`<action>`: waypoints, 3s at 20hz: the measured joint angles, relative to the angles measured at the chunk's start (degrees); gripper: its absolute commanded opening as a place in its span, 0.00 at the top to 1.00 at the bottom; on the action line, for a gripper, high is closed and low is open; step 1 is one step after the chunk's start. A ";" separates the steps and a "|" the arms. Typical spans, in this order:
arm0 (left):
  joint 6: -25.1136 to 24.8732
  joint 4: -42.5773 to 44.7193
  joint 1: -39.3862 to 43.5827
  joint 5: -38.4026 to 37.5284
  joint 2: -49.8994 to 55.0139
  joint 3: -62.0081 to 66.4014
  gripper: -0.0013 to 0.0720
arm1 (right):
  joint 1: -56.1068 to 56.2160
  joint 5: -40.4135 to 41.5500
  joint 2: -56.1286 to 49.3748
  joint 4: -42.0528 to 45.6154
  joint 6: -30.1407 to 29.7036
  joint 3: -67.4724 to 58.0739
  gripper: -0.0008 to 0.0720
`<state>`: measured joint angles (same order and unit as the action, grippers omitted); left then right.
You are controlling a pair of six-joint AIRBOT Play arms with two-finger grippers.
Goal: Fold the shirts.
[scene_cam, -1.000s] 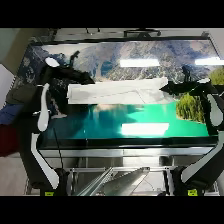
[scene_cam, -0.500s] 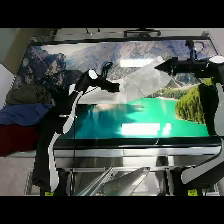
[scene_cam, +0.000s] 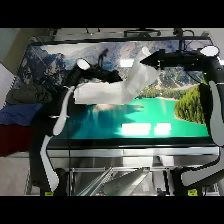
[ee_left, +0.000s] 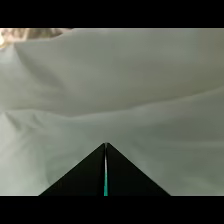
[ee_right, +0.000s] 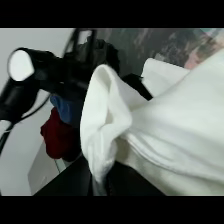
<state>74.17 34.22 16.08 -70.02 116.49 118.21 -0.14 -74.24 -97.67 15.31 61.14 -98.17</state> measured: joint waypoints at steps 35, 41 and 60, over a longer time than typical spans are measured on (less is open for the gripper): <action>-4.37 -5.53 -24.04 -19.17 -23.32 -2.71 0.98 | 11.06 10.34 -19.41 30.56 20.98 -9.25 0.09; -5.03 -5.40 -24.04 -19.19 -23.32 -2.71 0.98 | 12.92 9.97 -26.60 22.60 20.22 -9.22 0.09; -5.05 -5.42 -22.56 -21.81 -23.32 -2.71 0.98 | 0.63 -2.36 2.49 28.33 19.74 -7.63 0.97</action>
<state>69.12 28.80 -6.48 -91.83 93.17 115.50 0.49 -76.60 -95.18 43.64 80.88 -105.80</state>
